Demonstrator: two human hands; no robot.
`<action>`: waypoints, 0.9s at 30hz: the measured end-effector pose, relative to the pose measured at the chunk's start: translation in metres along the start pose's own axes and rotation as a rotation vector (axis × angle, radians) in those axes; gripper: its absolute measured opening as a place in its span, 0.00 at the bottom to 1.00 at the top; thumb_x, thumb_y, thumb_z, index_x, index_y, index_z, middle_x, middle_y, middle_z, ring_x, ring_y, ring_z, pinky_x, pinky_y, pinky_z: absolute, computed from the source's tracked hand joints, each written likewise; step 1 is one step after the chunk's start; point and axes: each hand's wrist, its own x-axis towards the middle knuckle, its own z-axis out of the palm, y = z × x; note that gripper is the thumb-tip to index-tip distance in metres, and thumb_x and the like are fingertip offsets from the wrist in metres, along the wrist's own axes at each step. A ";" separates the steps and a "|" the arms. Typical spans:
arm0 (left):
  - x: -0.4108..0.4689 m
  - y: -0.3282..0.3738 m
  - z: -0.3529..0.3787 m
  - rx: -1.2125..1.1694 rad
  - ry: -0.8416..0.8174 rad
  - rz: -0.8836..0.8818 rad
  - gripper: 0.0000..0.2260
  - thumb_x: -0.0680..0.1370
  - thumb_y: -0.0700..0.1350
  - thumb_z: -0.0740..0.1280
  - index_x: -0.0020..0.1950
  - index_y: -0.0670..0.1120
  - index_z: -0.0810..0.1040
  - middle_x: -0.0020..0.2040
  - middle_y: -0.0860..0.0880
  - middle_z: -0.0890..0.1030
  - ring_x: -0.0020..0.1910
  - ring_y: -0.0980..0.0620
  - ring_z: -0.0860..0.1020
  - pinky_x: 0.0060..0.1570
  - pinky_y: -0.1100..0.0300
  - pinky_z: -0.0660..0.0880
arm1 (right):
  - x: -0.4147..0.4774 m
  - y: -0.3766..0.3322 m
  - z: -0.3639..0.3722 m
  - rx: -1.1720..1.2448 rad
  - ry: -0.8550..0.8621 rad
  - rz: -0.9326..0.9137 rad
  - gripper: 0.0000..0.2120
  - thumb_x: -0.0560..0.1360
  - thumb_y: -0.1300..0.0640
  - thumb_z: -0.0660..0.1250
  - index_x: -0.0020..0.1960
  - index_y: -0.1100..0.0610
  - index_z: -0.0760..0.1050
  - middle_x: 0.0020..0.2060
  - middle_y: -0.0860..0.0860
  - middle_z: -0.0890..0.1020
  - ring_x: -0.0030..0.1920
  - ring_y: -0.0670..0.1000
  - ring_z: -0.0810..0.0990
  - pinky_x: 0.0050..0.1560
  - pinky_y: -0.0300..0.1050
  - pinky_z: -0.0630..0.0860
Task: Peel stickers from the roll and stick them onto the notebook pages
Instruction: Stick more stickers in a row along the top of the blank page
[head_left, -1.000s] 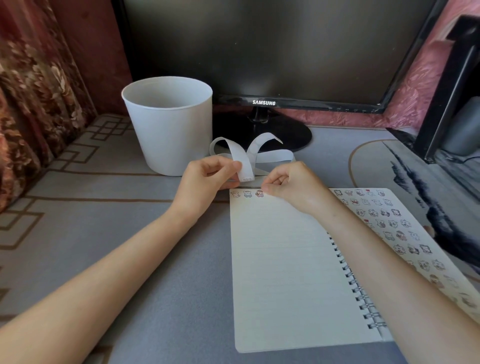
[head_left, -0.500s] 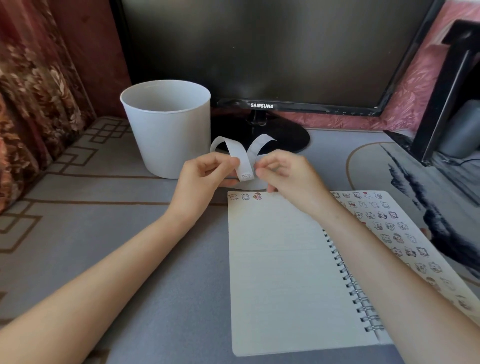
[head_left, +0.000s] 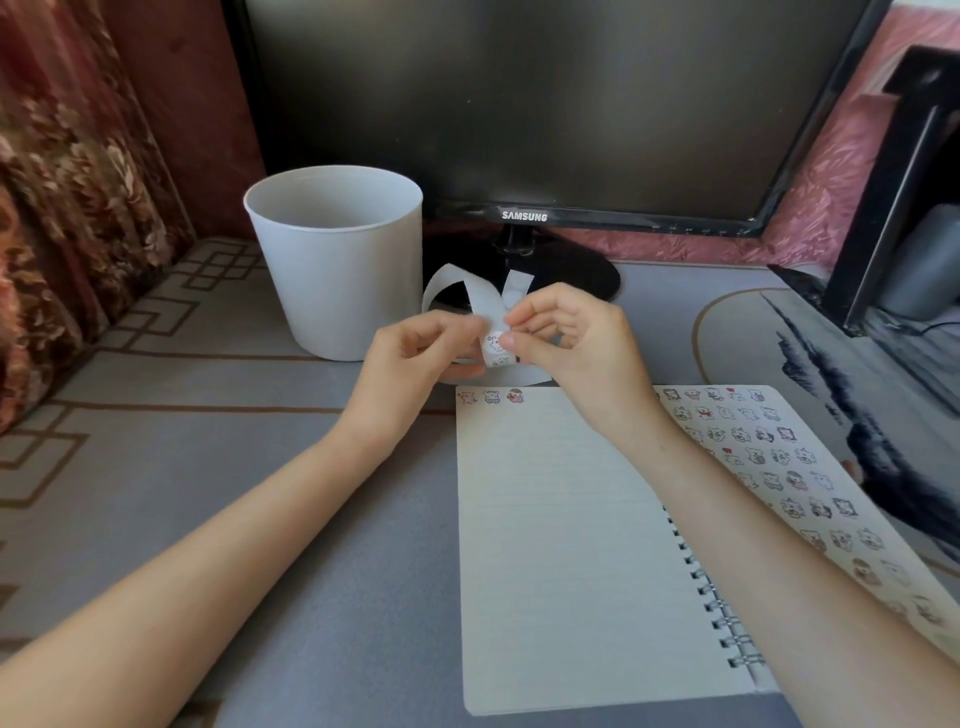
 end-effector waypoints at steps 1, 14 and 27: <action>0.000 0.000 0.000 0.022 -0.004 0.007 0.08 0.79 0.41 0.65 0.48 0.37 0.81 0.47 0.40 0.83 0.49 0.45 0.82 0.51 0.55 0.80 | 0.000 0.000 0.000 -0.010 -0.002 0.004 0.09 0.70 0.66 0.73 0.42 0.52 0.78 0.37 0.45 0.81 0.38 0.42 0.78 0.45 0.40 0.77; -0.001 -0.002 0.002 0.056 0.048 -0.013 0.08 0.77 0.40 0.67 0.46 0.35 0.82 0.46 0.38 0.83 0.46 0.46 0.82 0.51 0.58 0.80 | -0.003 -0.001 0.001 -0.329 0.010 -0.061 0.03 0.70 0.59 0.73 0.41 0.52 0.80 0.36 0.43 0.80 0.35 0.43 0.76 0.42 0.36 0.73; 0.002 -0.003 -0.002 -0.005 0.110 -0.083 0.07 0.77 0.40 0.66 0.45 0.37 0.81 0.47 0.38 0.83 0.46 0.45 0.82 0.47 0.59 0.80 | 0.003 -0.017 -0.012 -0.093 -0.116 0.013 0.02 0.71 0.62 0.72 0.42 0.57 0.80 0.39 0.49 0.81 0.38 0.44 0.75 0.40 0.31 0.70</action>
